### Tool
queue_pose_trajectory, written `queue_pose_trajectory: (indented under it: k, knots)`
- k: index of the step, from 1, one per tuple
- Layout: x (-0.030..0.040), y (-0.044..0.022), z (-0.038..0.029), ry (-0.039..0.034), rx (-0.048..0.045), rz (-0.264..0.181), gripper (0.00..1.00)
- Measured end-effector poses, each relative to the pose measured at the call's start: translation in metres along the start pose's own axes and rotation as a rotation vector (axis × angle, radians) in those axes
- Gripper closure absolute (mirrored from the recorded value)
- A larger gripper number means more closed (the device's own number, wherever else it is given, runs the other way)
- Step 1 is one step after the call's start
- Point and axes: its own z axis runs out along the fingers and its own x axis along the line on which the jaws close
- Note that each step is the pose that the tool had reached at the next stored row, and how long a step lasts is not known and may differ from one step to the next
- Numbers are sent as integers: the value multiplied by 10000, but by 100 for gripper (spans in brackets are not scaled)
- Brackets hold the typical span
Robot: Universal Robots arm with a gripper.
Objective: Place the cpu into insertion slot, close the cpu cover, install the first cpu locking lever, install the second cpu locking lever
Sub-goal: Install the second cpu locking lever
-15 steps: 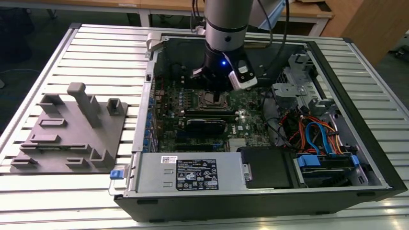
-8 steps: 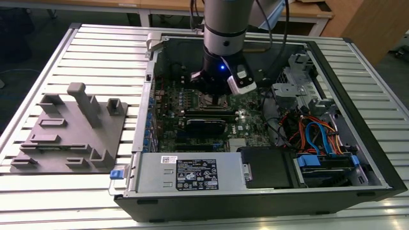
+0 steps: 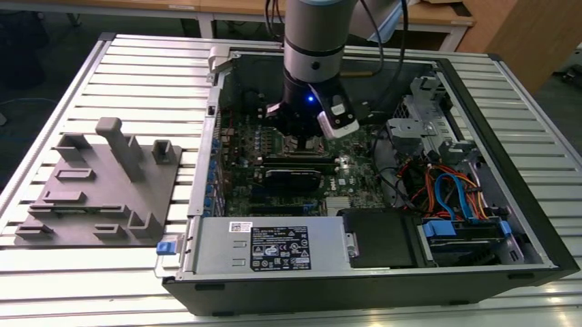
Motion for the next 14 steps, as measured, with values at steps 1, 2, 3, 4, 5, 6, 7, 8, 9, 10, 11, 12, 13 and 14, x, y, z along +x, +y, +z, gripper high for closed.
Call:
queue_pose_trajectory:
  k: [1, 2, 3, 4, 5, 6, 7, 8, 9, 10, 11, 12, 13, 14]
  knots:
    - [1, 0, 0, 0, -3, -1, 90]
    - [1, -1, 0, 0, -5, -1, 90]
    - [2, -1, 0, 0, -6, 0, 90]
    - [2, -1, 0, 0, -8, 0, 90]
    - [2, -1, 0, 0, -10, 0, 90]
    - [2, -1, 0, 0, -11, 1, 90]
    - [2, -1, 0, 0, -12, 1, 90]
    - [3, -1, 0, 0, -14, 2, 90]
    - [2, -1, 0, 0, -16, 1, 90]
    - [2, -1, 0, 0, -17, 1, 90]
    - [2, -1, 0, 1, -19, 1, 90]
    - [2, -1, 0, 1, -20, 2, 90]
    - [2, -1, 0, 1, -22, 1, 90]
    - [2, -1, 0, 1, -24, 1, 90]
